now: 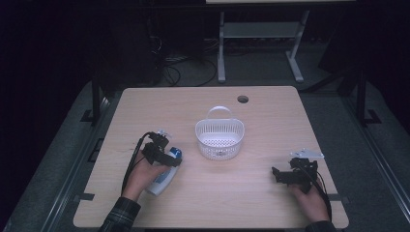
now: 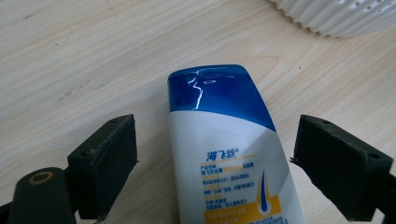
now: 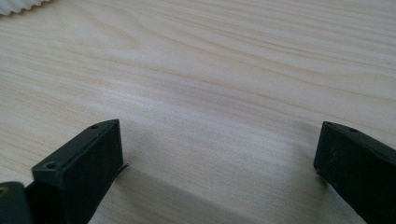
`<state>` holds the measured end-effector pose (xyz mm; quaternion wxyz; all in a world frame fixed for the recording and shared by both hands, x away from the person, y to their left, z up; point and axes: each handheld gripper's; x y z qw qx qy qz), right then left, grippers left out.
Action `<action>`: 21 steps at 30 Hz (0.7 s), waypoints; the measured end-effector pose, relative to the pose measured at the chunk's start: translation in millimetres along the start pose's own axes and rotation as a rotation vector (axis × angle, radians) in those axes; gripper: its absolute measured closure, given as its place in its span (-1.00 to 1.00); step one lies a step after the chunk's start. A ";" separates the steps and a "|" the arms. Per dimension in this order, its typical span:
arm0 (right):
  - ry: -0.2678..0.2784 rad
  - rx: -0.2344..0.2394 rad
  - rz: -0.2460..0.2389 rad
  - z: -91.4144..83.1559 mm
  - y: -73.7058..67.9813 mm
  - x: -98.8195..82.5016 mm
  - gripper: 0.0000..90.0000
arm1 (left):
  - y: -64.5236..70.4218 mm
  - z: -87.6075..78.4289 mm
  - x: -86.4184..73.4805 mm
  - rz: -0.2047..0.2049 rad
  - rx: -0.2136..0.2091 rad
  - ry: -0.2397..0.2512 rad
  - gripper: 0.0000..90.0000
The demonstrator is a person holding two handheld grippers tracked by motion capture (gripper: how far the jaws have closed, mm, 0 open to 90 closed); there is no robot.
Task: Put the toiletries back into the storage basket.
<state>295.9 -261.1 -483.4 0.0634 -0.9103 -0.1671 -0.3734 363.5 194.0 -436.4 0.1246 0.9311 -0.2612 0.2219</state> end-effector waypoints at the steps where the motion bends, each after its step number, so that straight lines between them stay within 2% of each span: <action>1: 0.000 0.000 0.000 0.0 0.0 0.0 -0.98 | 0.6 1.1 0.5 0.002 0.001 -0.006 -0.71; 5: 0.000 0.000 0.000 0.0 0.0 0.0 -0.98 | 1.6 4.7 0.2 0.003 0.013 -0.010 -0.71; 13: 0.000 0.000 0.000 0.0 0.0 0.0 -0.98 | 4.9 14.0 -1.3 0.039 0.028 -0.045 -0.71; 21: 0.000 0.000 0.000 0.0 0.0 0.0 -0.98 | 12.6 17.6 -2.0 0.079 0.077 -0.071 -0.71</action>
Point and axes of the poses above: each handheld gripper's, and its own axes: z roughly forward along the jaws, x roughly out of its top, y roughly to its right, and after that the axes turned 3 degrees about -z, right-handed
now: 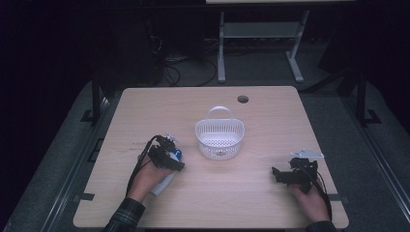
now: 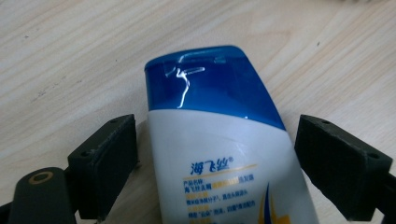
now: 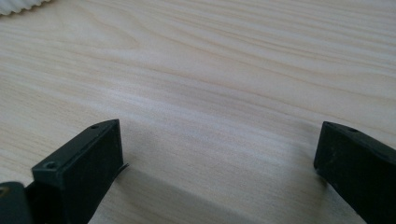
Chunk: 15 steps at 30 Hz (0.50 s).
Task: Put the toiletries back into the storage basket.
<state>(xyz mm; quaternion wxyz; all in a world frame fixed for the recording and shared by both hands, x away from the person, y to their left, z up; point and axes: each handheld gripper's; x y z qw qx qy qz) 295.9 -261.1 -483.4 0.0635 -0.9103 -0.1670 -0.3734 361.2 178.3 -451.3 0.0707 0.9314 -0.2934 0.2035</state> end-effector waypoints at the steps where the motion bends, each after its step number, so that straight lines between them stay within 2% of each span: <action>1: 0.000 0.000 0.000 0.0 0.0 0.0 -0.98 | 0.5 -0.2 -0.3 0.002 -0.001 0.000 -0.71; 8: 0.000 0.000 0.000 0.0 0.0 0.0 -0.98 | 0.1 -1.4 -1.2 -0.001 0.004 0.004 -0.67; 12: 0.000 0.001 -0.001 0.0 -0.1 0.0 -0.98 | -1.3 -4.2 -2.2 -0.005 0.001 0.012 -0.44; 15: 0.000 0.001 -0.002 0.0 -0.1 0.0 -0.98 | -0.9 -4.4 -2.0 -0.009 0.004 0.011 -0.43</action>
Point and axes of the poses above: each handheld gripper's, and its own axes: z roughly forward along the jaws, x roughly out of its top, y roughly to its right, and after that the axes turned 3 degrees about -z, right-handed
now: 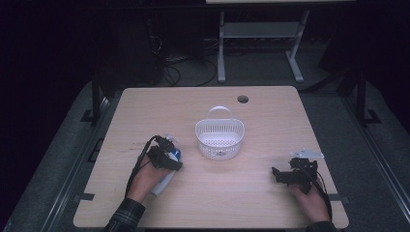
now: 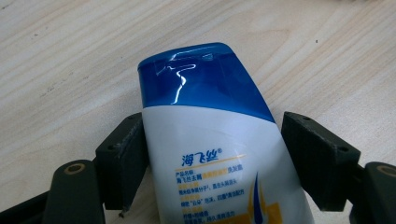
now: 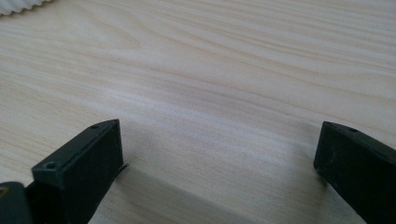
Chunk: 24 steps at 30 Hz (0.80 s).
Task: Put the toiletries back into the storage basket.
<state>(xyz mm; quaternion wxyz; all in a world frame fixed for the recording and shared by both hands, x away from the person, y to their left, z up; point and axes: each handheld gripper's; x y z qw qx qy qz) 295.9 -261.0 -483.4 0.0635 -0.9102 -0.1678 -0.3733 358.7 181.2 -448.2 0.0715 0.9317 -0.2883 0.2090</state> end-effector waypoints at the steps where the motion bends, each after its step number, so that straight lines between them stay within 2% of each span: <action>1: 0.000 0.000 0.000 0.0 0.0 0.0 -0.98 | -0.1 -0.1 0.2 0.003 0.001 0.000 -0.42; 7: 0.000 0.000 -0.001 0.0 0.0 0.0 -0.98 | -0.3 -1.1 0.6 0.001 -0.002 -0.004 -0.35; 10: 0.000 0.001 -0.002 0.0 -0.1 0.0 -0.98 | -0.5 -2.0 0.9 0.011 -0.009 -0.004 -0.24; 17: -0.001 0.001 -0.003 0.0 -0.1 0.0 -0.98 | -1.3 -2.3 1.1 0.027 -0.014 -0.009 -0.23; 24: -0.001 0.002 -0.004 -0.3 -0.4 -0.2 -0.98 | -5.9 -3.7 -0.5 0.030 -0.059 0.000 -0.22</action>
Point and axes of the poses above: each handheld gripper's, and its own axes: z roughly forward along the jaws, x roughly out of its top, y roughly to its right, and after that the axes turned 3 degrees about -z, right-handed
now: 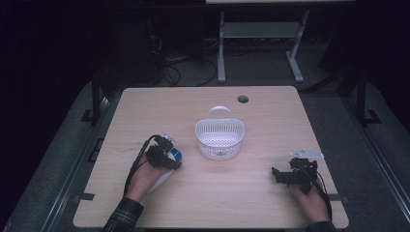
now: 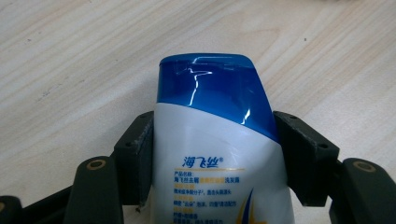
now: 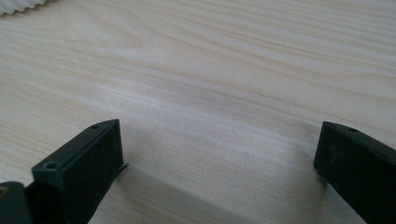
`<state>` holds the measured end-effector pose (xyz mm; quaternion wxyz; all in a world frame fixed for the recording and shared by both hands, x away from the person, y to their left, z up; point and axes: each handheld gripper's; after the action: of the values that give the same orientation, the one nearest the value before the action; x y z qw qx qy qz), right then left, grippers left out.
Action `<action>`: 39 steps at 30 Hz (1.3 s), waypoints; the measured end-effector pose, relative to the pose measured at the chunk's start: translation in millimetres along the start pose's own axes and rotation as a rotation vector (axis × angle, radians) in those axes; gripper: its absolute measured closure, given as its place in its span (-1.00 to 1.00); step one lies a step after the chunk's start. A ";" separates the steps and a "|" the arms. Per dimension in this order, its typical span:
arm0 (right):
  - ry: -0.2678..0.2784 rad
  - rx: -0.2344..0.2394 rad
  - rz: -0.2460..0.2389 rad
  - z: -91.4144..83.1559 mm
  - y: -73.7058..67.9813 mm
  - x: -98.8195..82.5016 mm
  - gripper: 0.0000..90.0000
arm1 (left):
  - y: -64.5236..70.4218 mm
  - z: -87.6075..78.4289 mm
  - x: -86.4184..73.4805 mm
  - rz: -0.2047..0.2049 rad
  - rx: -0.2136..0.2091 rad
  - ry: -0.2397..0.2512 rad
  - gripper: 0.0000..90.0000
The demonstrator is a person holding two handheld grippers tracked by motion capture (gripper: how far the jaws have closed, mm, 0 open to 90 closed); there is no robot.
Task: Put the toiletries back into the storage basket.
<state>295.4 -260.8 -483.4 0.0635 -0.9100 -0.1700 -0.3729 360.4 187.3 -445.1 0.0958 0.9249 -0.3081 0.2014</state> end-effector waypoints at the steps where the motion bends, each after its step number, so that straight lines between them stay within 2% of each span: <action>1: 0.000 0.000 0.000 0.0 0.0 0.0 -0.98 | -0.7 -0.4 -0.4 0.000 -0.007 0.002 -0.23; 9: -0.001 0.002 -0.002 -0.2 -0.1 -0.1 -0.98 | -5.7 -8.7 -3.3 -0.014 -0.053 0.047 -0.22; 14: -0.001 0.002 -0.002 -0.2 -0.1 -0.1 -0.98 | -10.5 -15.1 -5.8 -0.004 -0.116 0.089 -0.22; 18: -0.001 0.002 -0.002 -0.2 -0.1 -0.1 -0.98 | -12.1 -21.1 -7.7 -0.002 -0.150 0.119 -0.22; 22: -0.001 0.002 -0.002 -0.2 -0.1 -0.1 -0.98 | -14.3 -29.7 -9.8 -0.009 -0.193 0.169 -0.22; 27: -0.001 0.002 -0.002 -0.2 -0.1 -0.1 -0.98 | -14.9 -40.1 -11.7 0.009 -0.218 0.199 -0.21; 32: -0.001 0.002 -0.002 -0.2 -0.1 -0.1 -0.98 | -16.4 -47.6 -14.3 0.012 -0.268 0.248 -0.21; 39: -0.001 0.002 -0.002 -0.2 -0.1 -0.1 -0.98 | -21.1 -53.7 -18.1 0.039 -0.350 0.311 -0.21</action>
<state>295.2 -260.7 -483.4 0.0638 -0.9099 -0.1713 -0.3725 343.2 229.8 -405.7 0.2973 0.8459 -0.3375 0.2867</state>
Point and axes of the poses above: each handheld gripper's, and its own axes: z roughly forward along the jaws, x roughly out of its top, y roughly to its right, and after that the axes turned 3 degrees about -z, right-handed
